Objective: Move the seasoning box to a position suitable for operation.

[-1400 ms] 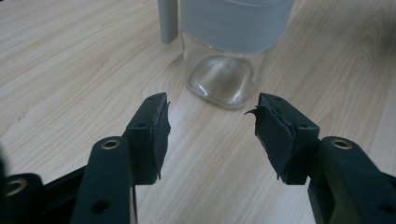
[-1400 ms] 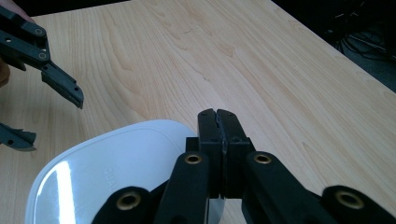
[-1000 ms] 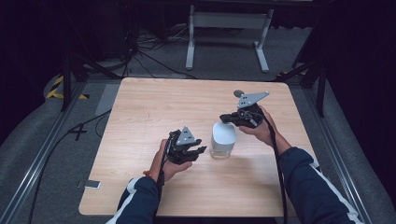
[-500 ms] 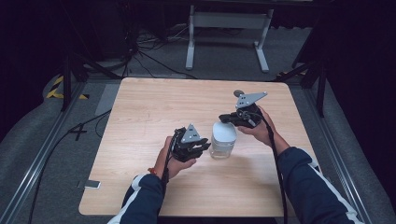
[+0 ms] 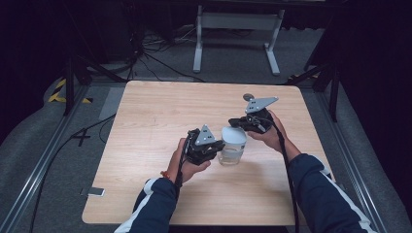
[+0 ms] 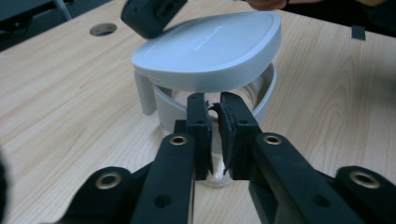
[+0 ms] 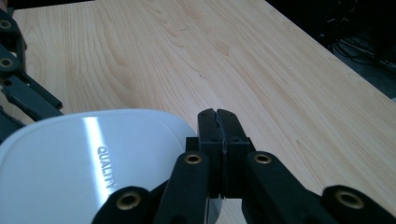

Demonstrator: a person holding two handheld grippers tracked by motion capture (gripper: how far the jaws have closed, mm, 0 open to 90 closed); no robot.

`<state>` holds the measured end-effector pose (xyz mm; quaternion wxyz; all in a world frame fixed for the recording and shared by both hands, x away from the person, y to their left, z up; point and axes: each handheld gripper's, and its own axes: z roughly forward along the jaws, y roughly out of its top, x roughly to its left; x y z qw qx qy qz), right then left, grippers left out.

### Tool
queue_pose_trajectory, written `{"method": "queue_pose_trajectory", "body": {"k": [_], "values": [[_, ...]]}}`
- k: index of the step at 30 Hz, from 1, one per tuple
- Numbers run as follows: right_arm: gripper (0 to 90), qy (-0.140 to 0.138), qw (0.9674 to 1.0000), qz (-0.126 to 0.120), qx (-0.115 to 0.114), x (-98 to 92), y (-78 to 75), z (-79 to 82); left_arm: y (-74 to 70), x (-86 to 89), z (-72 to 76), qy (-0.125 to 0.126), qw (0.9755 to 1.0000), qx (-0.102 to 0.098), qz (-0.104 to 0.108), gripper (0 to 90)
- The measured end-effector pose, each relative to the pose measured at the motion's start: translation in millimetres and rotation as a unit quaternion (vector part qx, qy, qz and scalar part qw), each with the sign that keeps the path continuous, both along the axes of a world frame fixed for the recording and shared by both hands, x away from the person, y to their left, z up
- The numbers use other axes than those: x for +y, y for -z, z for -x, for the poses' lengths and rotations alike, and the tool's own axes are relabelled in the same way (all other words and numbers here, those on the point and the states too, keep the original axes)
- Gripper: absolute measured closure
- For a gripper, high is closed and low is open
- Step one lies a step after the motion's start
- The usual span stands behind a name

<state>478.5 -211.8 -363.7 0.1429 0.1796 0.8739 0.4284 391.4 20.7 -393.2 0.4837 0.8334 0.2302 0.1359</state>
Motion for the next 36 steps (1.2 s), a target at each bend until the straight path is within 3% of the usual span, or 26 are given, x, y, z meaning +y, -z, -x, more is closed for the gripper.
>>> {"method": "queue_pose_trajectory", "body": {"k": [4, 14, 23, 25, 31, 36], "values": [[89.5, 0.004, 1.0, 0.005, -0.006, -1.3, 0.2, 1.8, -6.8, -1.9, -3.5, -0.01, 0.9998, -0.017, -0.004, 89.6], [89.3, 0.02, 0.9996, 0.0, -0.019, -27.3, -9.3, 12.1, -12.6, -8.6, -13.5, 0.0, 0.9998, -0.018, -0.009, 88.8], [87.4, 0.047, 0.9987, 0.01, -0.019, -66.7, -0.4, 38.4, -27.9, -16.4, -30.7, 0.018, 0.9991, -0.03, -0.024, 87.1], [87.3, 0.051, 0.9985, 0.008, -0.017, -77.2, 3.0, 47.3, -29.7, -18.1, -33.6, 0.018, 0.9993, -0.028, -0.017, 87.1], [87.4, 0.061, 0.9979, 0.011, -0.017, -106.3, 8.3, 76.3, -35.0, -21.3, -46.7, 0.01, 0.9992, -0.031, -0.023, 87.0], [87.2, 0.069, 0.9975, 0.014, -0.012, -123.3, 14.9, 89.4, -36.3, -23.3, -54.0, 0.002, 0.9993, -0.026, -0.027, 86.2]]}}
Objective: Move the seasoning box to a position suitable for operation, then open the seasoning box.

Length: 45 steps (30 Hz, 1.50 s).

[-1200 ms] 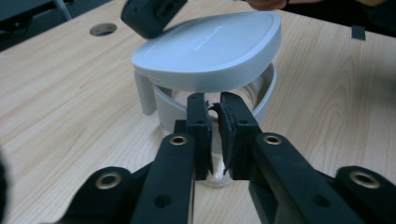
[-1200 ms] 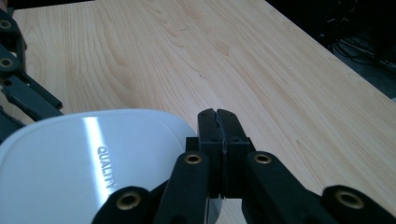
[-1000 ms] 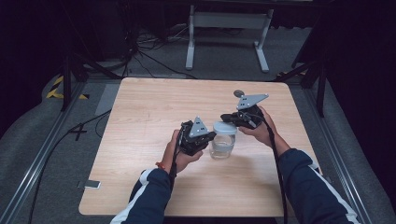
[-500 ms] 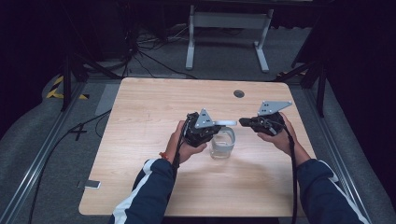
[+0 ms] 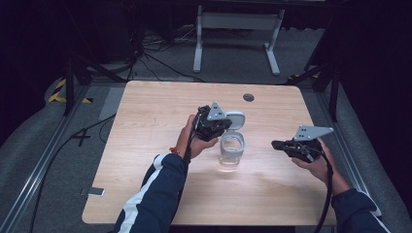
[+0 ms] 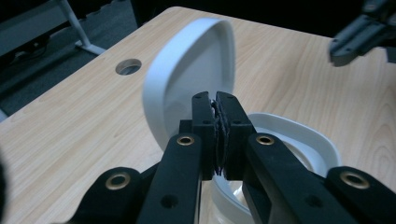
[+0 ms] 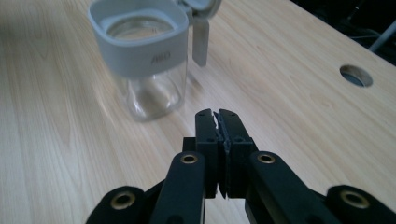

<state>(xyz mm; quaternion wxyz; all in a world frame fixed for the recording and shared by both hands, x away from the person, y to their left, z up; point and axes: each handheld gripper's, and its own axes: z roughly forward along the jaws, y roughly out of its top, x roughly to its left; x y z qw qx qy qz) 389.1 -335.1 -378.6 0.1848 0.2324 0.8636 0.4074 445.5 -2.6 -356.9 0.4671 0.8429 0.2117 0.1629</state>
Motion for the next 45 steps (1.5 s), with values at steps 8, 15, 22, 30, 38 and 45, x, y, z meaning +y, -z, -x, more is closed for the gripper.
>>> {"method": "queue_pose_trajectory", "body": {"k": [8, 15, 22, 30, 38, 45], "values": [[86.1, 0.017, 0.9996, -0.016, 0.015, -19.9, 12.2, 7.5, -0.7, 12.1, 5.2, 0.001, 1.0, -0.004, 0.001, 83.5], [84.8, 0.022, 0.9994, -0.014, 0.021, -21.1, 17.1, 6.9, 3.3, 39.3, 22.9, -0.006, 0.9995, -0.02, -0.025, 80.2], [83.4, 0.016, 0.9997, -0.004, 0.019, -15.8, 17.1, 4.2, 16.8, 69.0, 40.5, -0.006, 0.998, -0.022, -0.058, 77.3], [82.0, 0.015, 0.9998, -0.006, 0.009, -13.3, 12.0, 9.8, 39.2, 113.2, 64.2, -0.039, 0.9954, -0.006, -0.087, 74.4], [76.9, 0.025, 0.9997, -0.002, 0.004, -17.5, 10.1, 17.4, 60.3, 149.8, 77.9, -0.065, 0.9915, 0.023, -0.11, 63.7], [62.1, 0.047, 0.9987, 0.02, -0.005, -30.8, 16.9, 35.6, 79.5, 175.9, 89.3, -0.083, 0.9853, 0.054, -0.139, 46.7]]}}
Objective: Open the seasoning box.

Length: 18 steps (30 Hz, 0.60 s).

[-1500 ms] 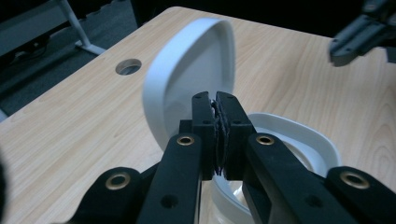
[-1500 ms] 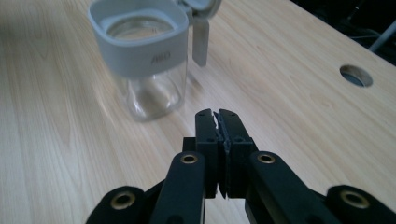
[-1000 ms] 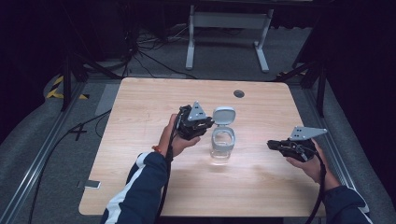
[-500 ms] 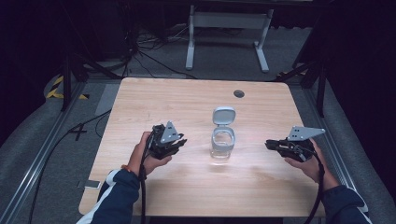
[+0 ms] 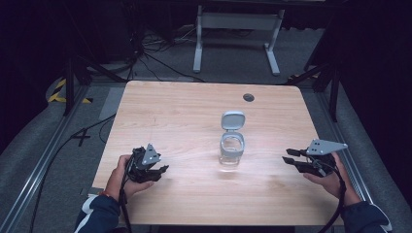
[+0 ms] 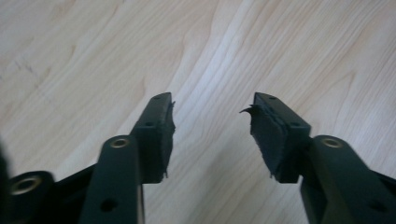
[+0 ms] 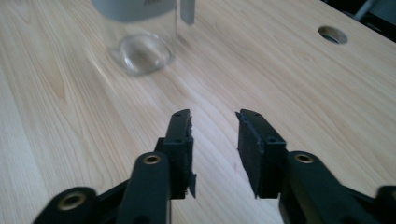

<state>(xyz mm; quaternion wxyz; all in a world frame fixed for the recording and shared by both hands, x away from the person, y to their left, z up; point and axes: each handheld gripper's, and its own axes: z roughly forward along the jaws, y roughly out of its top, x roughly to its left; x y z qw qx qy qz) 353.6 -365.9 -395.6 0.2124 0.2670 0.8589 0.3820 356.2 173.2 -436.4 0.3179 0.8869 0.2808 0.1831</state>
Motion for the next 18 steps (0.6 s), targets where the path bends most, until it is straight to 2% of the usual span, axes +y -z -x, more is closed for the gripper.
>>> {"method": "queue_pose_trajectory", "body": {"k": [3, 5, 8, 10, 14, 15, 17, 18], "values": [[54.7, 0.016, 0.9998, 0.016, 0.0, -10.9, 8.6, 10.5, 9.8, 6.4, 4.8, -0.002, 0.9998, 0.017, -0.013, 42.0], [50.3, 0.03, 0.9994, 0.015, 0.007, -18.2, 14.4, 16.2, 14.7, 9.3, 7.8, -0.004, 0.9996, 0.021, -0.019, 39.1], [44.1, 0.057, 0.9981, 0.01, 0.02, -32.3, 25.9, 24.1, 21.6, 14.5, 12.6, -0.014, 0.9994, 0.031, -0.009, 30.7], [39.7, 0.077, 0.9967, 0.008, 0.024, -42.1, 33.7, 28.5, 24.1, 18.6, 14.7, -0.014, 0.9993, 0.033, 0.0, 28.9], [33.4, 0.113, 0.9928, -0.012, 0.038, -59.2, 47.5, 38.9, 27.8, 24.3, 16.0, -0.019, 0.999, 0.039, 0.01, 24.9], [32.6, 0.122, 0.9913, -0.02, 0.044, -63.9, 51.5, 41.4, 32.0, 27.5, 16.3, -0.024, 0.9986, 0.046, 0.011, 24.0], [31.3, 0.134, 0.9892, -0.026, 0.053, -69.2, 57.2, 44.4, 35.3, 31.9, 15.4, -0.028, 0.9982, 0.045, 0.028, 21.4], [30.6, 0.139, 0.988, -0.034, 0.058, -72.7, 60.6, 46.1, 36.8, 33.5, 15.4, -0.034, 0.9975, 0.05, 0.037, 19.7]]}}
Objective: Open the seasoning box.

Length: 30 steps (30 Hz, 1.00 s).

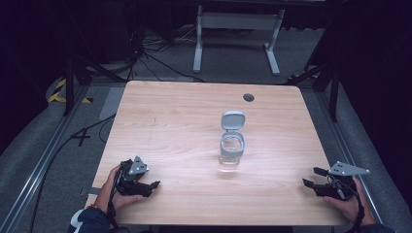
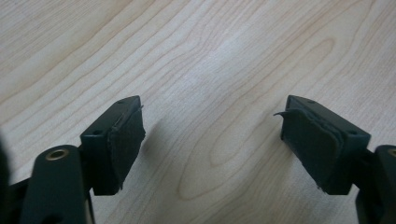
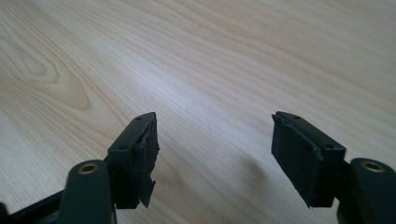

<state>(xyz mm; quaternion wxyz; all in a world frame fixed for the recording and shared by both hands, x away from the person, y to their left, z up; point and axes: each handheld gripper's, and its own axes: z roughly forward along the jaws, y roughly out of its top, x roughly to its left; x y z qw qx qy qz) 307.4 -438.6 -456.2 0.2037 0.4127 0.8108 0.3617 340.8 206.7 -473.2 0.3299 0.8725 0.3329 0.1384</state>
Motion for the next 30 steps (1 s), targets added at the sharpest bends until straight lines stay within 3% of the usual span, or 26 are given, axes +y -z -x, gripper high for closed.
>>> {"method": "queue_pose_trajectory", "body": {"k": [2, 4, 6, 30], "values": [[29.6, 0.005, 0.9999, -0.009, 0.008, -3.4, 3.3, 1.2, 4.0, 3.7, -1.0, -0.004, 0.9998, 0.003, 0.019, 16.6], [28.8, 0.018, 0.9998, -0.007, 0.012, -3.8, 7.1, 1.5, 8.0, 8.5, -0.8, -0.006, 0.9993, -0.007, 0.035, 14.0], [27.8, 0.014, 0.9999, -0.001, 0.002, -3.2, 10.1, 2.6, 7.9, 8.3, -1.0, -0.009, 0.9993, -0.004, 0.036, 14.0], [25.2, 0.013, 0.9999, 0.001, 0.004, -1.6, 10.2, 0.8, 8.6, 7.0, -0.6, -0.018, 0.9991, -0.01, 0.038, 13.8]]}}
